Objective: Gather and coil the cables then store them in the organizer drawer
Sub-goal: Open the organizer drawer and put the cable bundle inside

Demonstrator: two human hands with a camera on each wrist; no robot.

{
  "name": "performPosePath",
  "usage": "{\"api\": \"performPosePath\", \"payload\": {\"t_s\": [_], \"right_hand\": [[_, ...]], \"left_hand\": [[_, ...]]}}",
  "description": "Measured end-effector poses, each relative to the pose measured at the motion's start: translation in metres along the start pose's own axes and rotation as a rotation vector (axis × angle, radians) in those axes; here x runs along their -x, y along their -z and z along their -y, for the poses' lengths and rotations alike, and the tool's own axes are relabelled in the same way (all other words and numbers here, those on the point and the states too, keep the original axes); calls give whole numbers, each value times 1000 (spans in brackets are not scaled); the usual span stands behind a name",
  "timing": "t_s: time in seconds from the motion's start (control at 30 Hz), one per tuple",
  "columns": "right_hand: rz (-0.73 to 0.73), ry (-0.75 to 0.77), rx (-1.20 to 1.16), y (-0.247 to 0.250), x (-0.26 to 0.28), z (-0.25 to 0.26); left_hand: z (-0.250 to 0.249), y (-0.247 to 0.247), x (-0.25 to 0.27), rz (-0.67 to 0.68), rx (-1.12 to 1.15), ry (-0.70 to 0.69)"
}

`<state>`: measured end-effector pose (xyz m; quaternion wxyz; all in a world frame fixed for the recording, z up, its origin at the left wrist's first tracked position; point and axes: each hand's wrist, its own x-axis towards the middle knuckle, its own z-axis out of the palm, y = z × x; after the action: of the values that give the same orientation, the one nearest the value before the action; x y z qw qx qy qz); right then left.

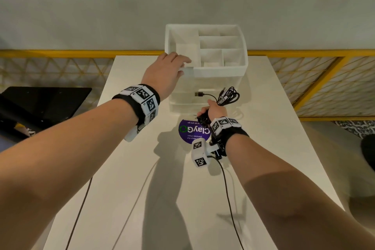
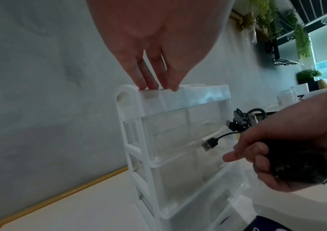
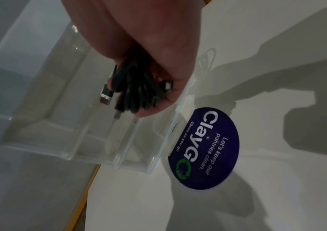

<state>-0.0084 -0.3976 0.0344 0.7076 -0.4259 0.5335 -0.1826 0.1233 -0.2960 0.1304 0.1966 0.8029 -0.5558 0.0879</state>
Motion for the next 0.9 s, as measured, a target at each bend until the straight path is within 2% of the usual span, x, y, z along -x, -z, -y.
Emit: {"api": "performPosePath", "payload": {"t_s": [0.17,0.47,0.83,0.9], "right_hand": [[63,-22,-107,-3,-6,1],[133,-89,-298,-2,-5,-12],[102,-13,-237,21,41,-72],[75,19,-169,27,48,-75]], "left_hand": [[5,1,-10,16,-104,-43],[4,-1,-16,-8,-139,-34],[3,0,-15,-5,-152,-37],[2,-1,-12,-3,-177,-62]]}}
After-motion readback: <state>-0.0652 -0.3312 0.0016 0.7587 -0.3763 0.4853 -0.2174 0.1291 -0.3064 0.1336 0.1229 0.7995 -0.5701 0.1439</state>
